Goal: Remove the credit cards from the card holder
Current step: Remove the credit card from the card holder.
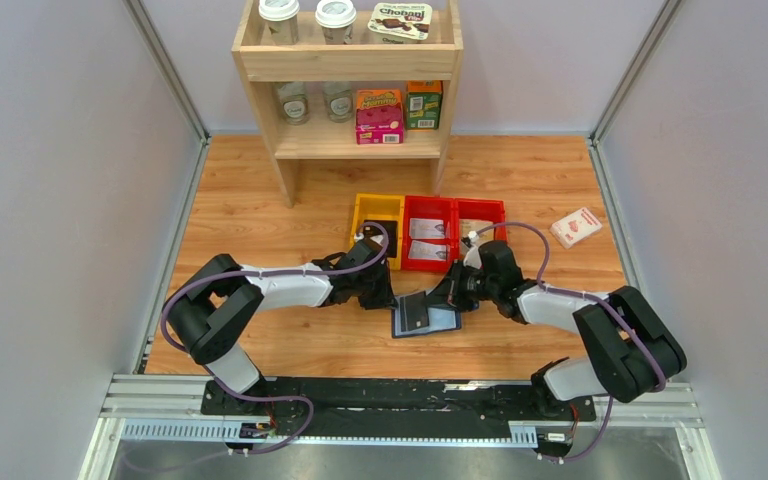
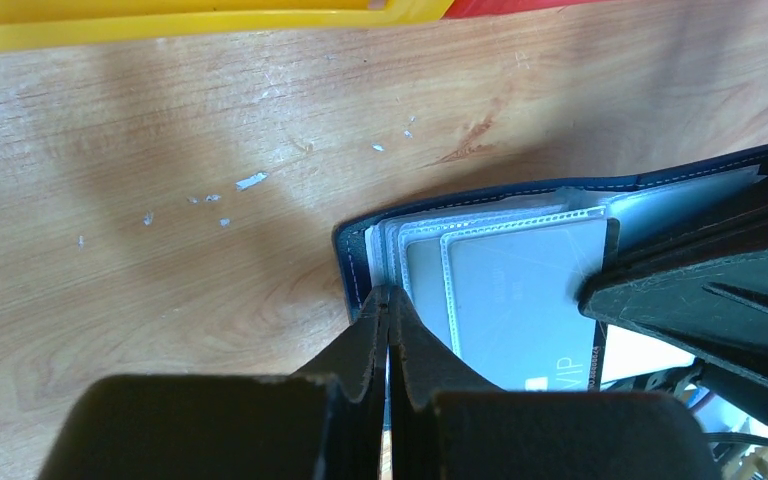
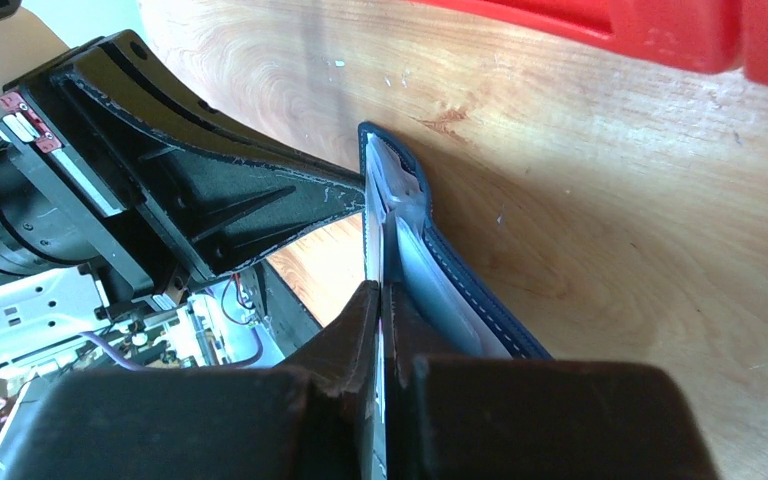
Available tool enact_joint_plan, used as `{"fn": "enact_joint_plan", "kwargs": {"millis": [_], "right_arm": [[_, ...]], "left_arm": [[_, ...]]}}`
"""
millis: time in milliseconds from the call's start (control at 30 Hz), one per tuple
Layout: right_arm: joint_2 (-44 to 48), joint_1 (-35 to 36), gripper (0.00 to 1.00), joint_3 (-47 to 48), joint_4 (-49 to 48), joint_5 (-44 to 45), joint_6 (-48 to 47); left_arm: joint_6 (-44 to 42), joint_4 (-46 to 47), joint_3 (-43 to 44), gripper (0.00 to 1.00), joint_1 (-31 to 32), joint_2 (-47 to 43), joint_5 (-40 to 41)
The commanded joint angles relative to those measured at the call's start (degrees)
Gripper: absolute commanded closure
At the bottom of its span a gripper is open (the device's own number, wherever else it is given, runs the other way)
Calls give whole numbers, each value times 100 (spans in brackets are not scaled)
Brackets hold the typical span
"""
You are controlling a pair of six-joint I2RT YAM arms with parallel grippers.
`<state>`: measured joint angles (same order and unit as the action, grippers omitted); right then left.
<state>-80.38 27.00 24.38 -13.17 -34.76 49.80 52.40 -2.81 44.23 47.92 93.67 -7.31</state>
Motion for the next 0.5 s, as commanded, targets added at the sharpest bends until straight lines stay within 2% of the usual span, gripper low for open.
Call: {"fn": "enact_joint_plan", "kwargs": {"millis": [0, 233, 467], "right_arm": [[-57, -90, 94, -100, -669, -575, 135], [-74, -125, 90, -118, -836, -655, 205], [-197, -134, 97, -118, -898, -637, 249]], "left_arm": [[-46, -18, -116, 100, 7, 125, 54], [-63, -35, -99, 100, 7, 134, 37], [-63, -44, -81, 100, -2, 134, 37]]}}
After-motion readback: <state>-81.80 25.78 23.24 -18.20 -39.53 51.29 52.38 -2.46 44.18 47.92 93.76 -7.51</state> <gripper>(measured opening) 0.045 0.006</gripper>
